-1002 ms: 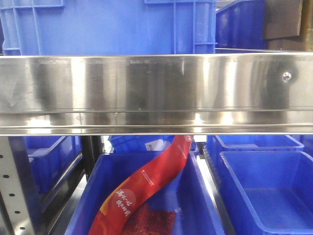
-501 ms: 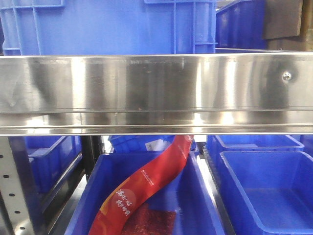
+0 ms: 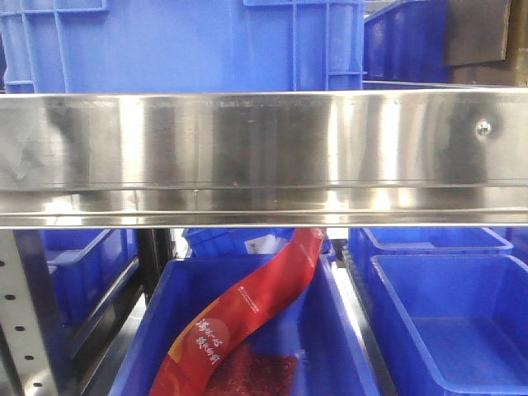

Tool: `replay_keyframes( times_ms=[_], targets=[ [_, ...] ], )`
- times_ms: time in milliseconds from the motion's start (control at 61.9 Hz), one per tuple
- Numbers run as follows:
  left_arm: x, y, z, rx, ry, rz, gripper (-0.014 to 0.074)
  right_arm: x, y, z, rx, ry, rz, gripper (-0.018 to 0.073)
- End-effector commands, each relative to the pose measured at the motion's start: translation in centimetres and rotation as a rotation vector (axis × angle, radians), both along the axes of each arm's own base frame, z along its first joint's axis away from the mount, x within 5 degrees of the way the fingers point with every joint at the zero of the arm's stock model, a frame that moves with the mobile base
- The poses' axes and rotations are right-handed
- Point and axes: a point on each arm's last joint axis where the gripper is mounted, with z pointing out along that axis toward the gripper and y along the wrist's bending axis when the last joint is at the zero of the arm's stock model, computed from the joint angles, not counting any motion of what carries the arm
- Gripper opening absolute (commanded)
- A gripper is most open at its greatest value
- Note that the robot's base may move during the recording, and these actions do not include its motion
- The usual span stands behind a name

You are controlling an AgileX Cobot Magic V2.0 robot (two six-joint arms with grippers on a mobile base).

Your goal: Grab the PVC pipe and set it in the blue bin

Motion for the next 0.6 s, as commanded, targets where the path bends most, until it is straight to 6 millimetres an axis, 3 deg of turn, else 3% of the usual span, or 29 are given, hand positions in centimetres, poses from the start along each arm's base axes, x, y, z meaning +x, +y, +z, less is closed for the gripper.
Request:
replay_keyframes(
  times_ms=[0,469,582],
  targets=[
    [0.3,-0.3,0.2,-0.012,-0.035,-0.005,-0.0111,0.6,0.1,0.2,-0.008,-0.045,-0.023,-0.0162],
    [1.9,-0.8,-1.0,0.014,-0.066,-0.004,-0.0111,2.0,0.6,-0.4,-0.018,-0.046,-0.031,-0.016],
    [2.0,-0.8,-1.2,0.029,-0.067,-0.005,-0.0111,2.0,0.6,-0.5,-0.043,-0.055,-0.03,-0.0097]
  ],
)
